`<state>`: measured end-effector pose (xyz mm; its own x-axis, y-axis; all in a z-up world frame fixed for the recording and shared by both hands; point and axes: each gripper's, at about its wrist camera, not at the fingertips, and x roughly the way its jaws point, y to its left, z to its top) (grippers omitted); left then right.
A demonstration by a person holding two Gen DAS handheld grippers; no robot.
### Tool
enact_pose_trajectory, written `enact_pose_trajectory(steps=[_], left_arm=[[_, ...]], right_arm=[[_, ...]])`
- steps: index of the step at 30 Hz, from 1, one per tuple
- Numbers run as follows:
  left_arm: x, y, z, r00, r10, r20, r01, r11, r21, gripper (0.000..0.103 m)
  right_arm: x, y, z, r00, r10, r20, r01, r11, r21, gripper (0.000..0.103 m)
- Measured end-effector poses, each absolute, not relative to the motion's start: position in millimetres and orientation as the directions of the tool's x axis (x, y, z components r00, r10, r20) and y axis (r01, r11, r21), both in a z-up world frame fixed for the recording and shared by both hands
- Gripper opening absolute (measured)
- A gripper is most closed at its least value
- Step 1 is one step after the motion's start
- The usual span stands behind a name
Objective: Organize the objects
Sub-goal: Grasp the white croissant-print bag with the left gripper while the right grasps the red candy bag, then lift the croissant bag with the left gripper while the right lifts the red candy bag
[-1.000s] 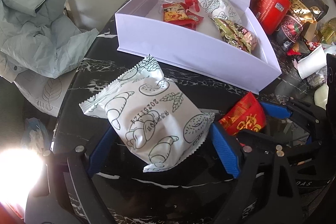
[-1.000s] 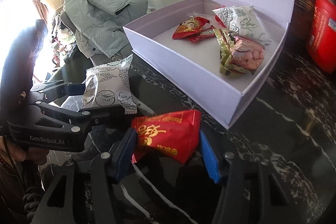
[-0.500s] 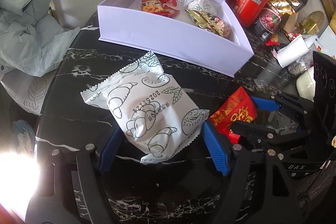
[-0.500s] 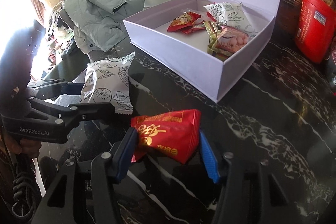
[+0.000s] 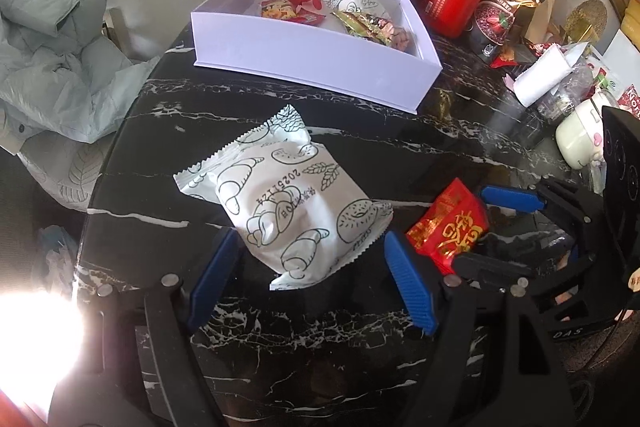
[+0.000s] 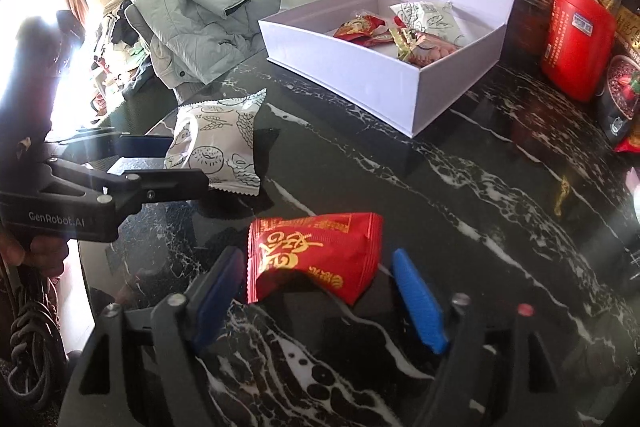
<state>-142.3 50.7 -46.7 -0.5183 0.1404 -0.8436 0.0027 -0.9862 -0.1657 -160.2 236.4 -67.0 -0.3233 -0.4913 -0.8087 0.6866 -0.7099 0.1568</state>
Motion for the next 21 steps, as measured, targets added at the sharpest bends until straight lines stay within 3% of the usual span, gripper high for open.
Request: enact_pose_trajectory(steps=[4,13,21], left_arm=[[-146,51,-41,-0.535,0.109,-0.838,0.035,-0.988,-0.151,0.083],[-169,41,-49,-0.489,0.007,-0.873,0.176,-0.979,-0.106,0.087],[-182,51,-47,-0.468,0.013,-0.884,0.169,-0.980,-0.104,0.087]], right_arm=[[-156,243,-61,-0.333,-0.507,-0.795,0.686,-0.709,0.165,0.082],[-150,256,-61,-0.320,-0.507,-0.800,0.644,-0.736,0.210,0.084],[-150,266,-55,-0.388,-0.462,-0.798,0.680,-0.727,0.090,0.080]])
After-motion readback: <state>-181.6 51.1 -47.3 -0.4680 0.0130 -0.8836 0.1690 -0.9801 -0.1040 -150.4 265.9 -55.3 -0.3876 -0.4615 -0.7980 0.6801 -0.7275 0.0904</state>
